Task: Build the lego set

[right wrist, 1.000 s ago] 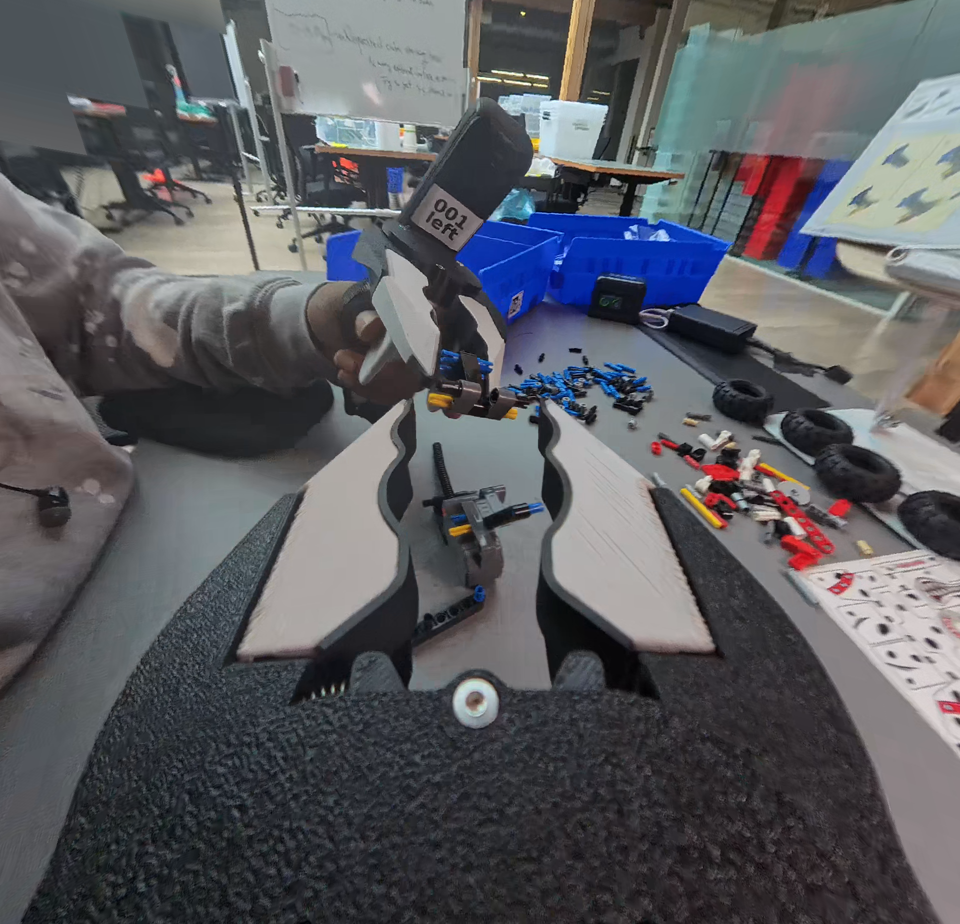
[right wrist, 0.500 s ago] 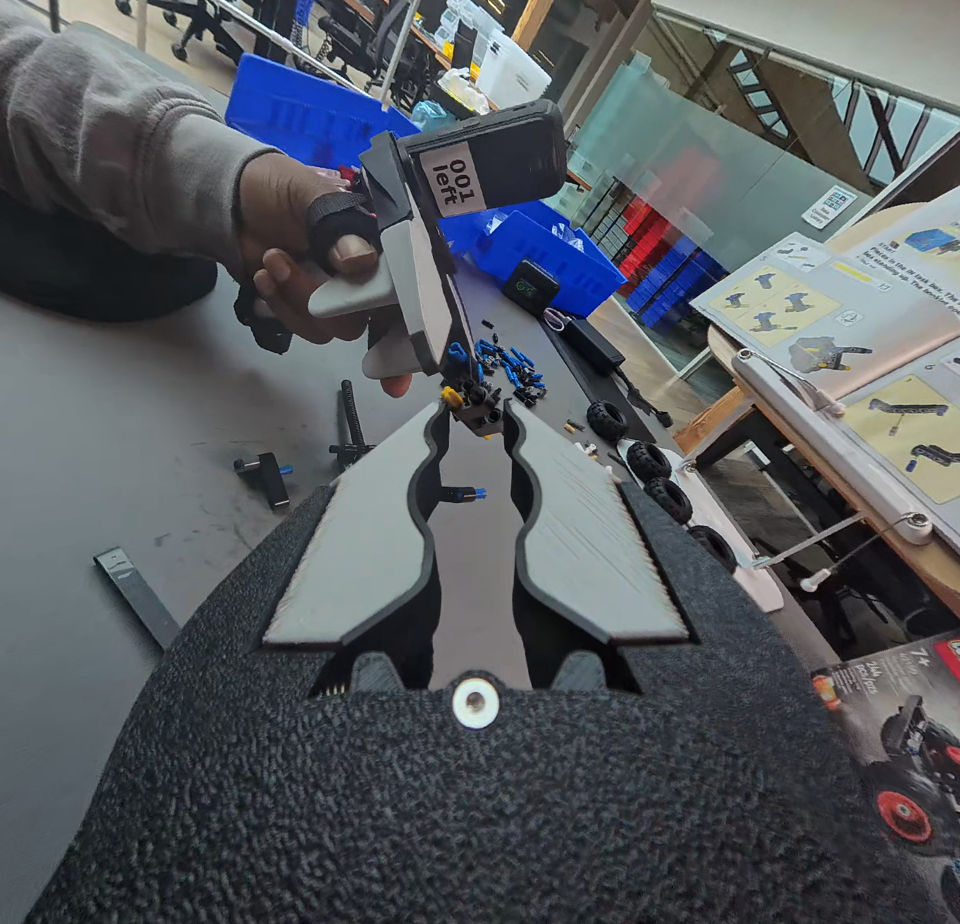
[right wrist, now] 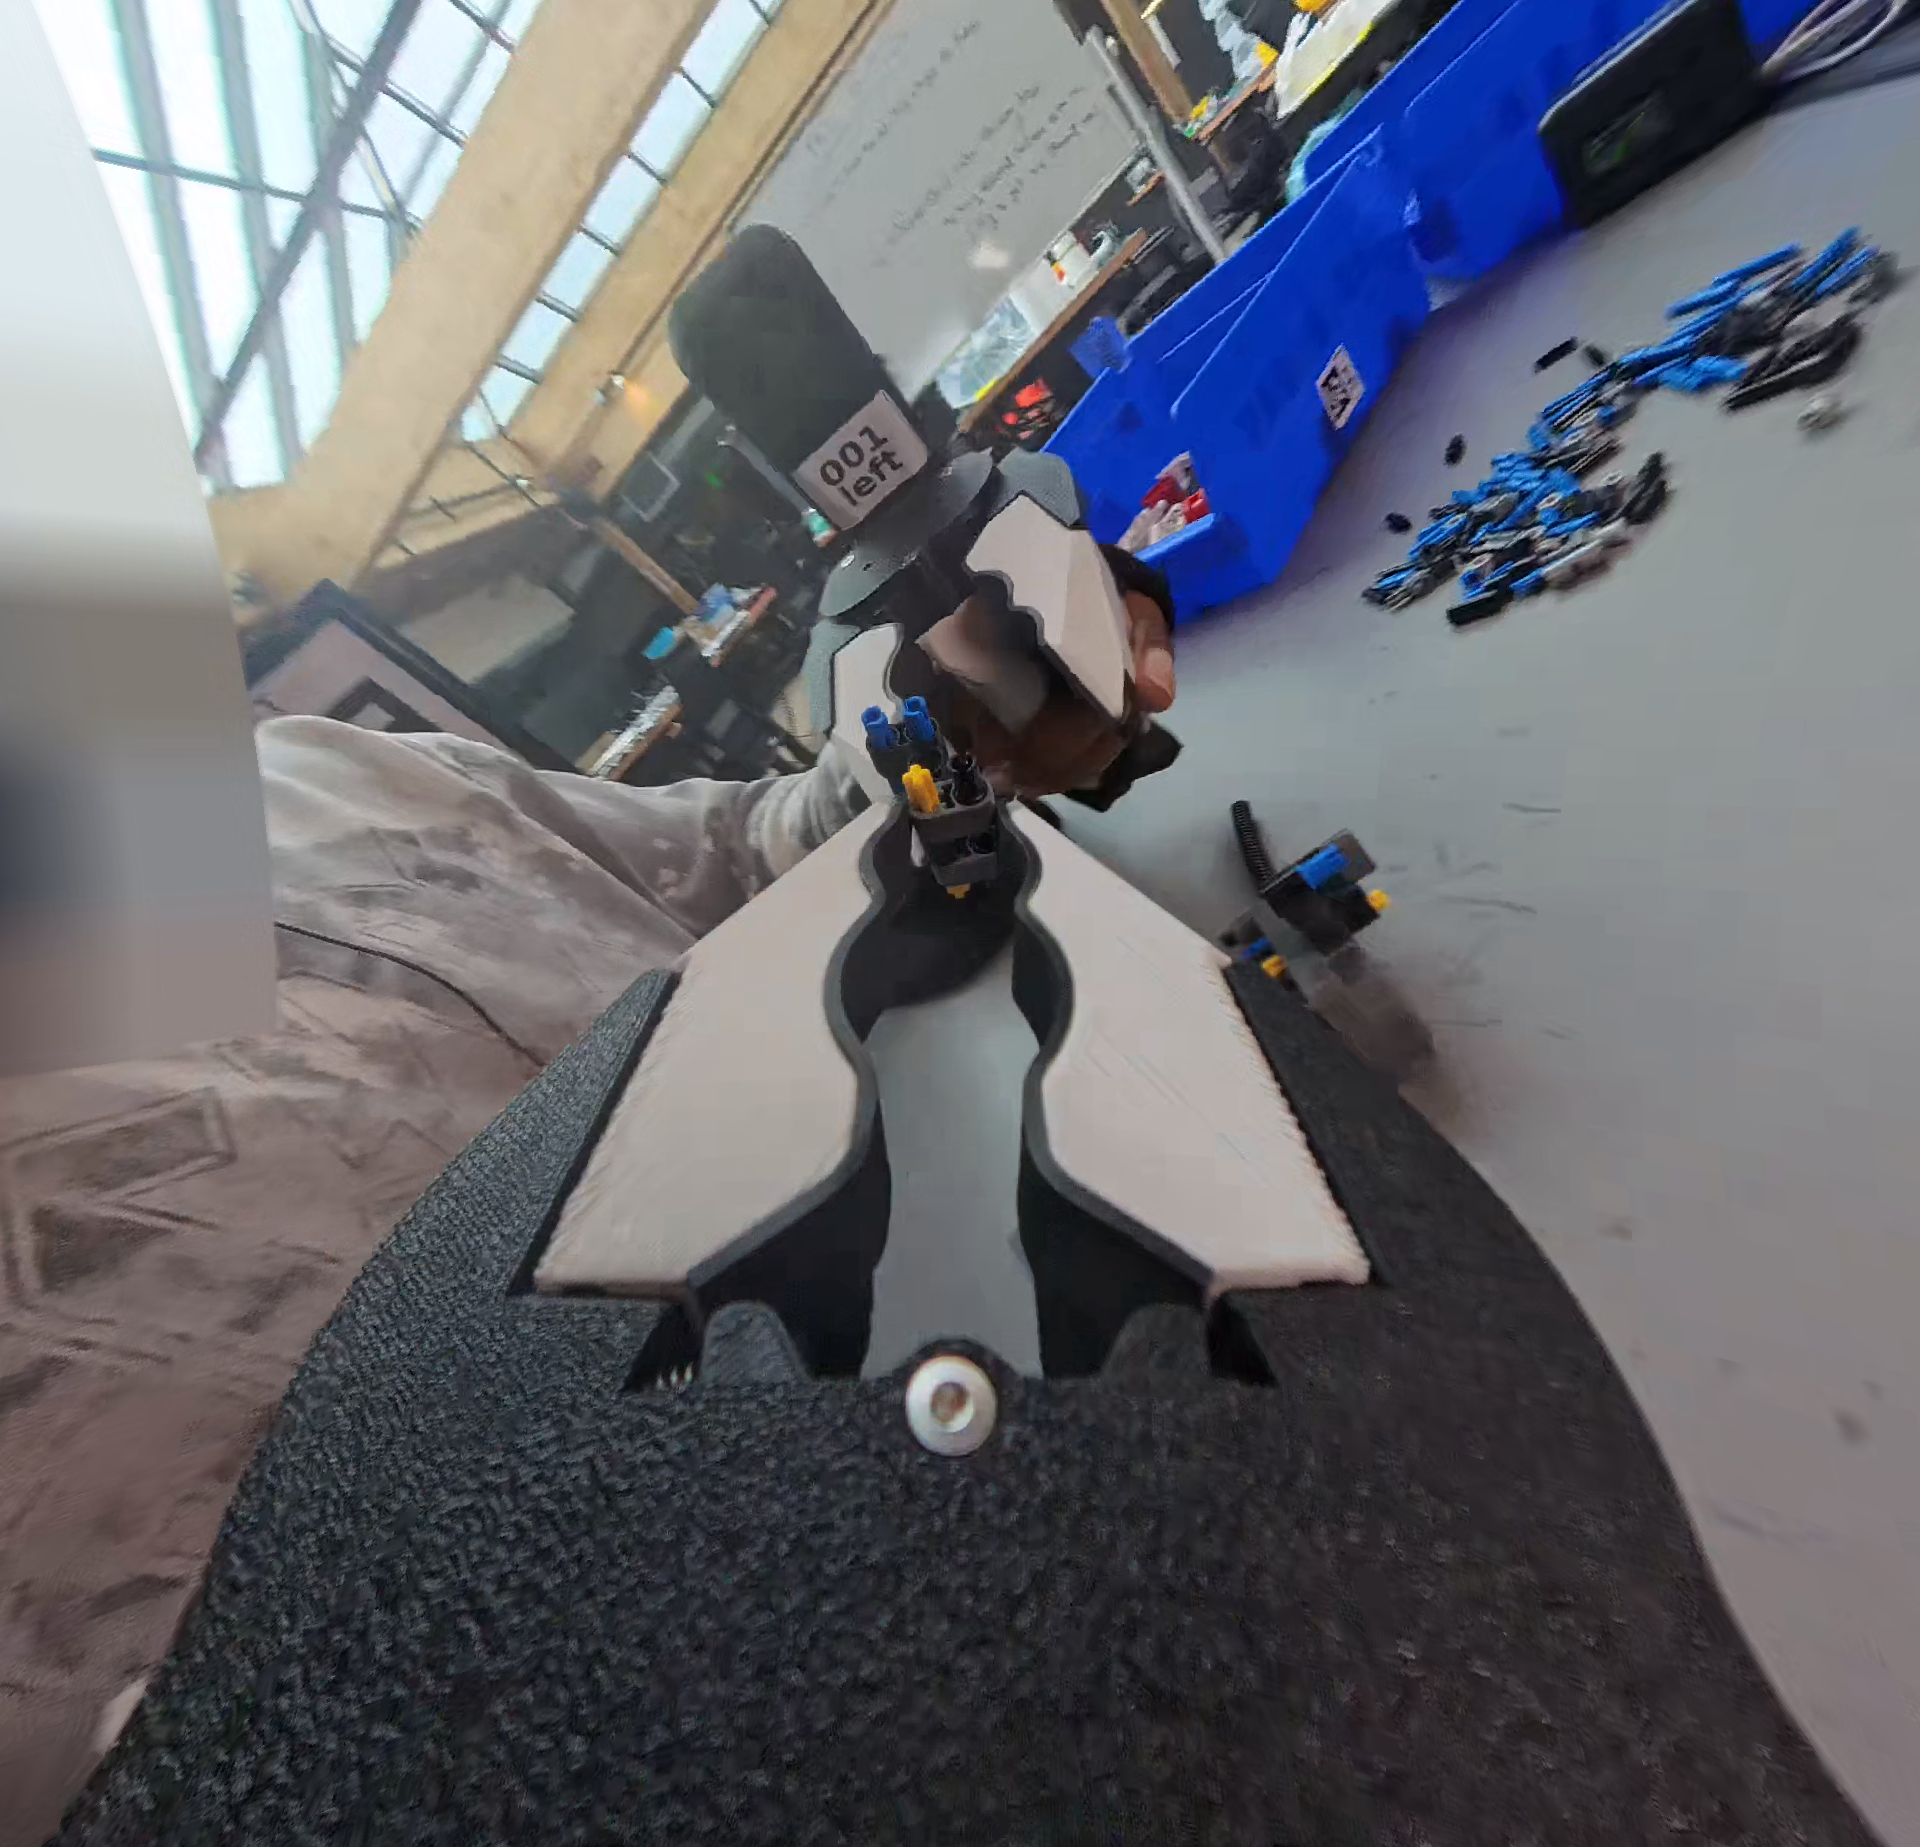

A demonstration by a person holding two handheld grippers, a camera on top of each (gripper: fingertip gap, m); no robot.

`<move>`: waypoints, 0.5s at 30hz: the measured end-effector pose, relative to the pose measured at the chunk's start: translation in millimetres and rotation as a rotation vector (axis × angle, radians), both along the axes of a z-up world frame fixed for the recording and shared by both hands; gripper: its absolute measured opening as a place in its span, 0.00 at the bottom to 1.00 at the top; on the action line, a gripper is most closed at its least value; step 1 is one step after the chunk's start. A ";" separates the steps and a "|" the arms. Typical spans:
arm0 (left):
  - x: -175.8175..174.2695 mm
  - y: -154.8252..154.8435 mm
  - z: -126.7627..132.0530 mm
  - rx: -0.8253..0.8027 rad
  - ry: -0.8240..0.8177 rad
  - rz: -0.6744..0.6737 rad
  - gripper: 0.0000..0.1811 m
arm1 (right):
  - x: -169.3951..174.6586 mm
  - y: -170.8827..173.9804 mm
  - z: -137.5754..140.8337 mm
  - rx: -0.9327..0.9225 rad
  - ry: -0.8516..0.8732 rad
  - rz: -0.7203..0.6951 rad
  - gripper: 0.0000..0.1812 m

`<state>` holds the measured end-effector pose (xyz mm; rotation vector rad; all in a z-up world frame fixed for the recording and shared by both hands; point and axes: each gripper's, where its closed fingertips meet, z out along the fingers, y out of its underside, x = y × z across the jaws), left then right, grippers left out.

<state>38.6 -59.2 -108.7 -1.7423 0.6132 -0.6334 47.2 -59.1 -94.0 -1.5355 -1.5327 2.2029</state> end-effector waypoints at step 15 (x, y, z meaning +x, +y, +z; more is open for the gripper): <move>30.5 -24.2 15.1 0.195 0.158 -0.118 0.17 | 18.0 -28.3 0.8 -0.251 -0.047 0.289 0.08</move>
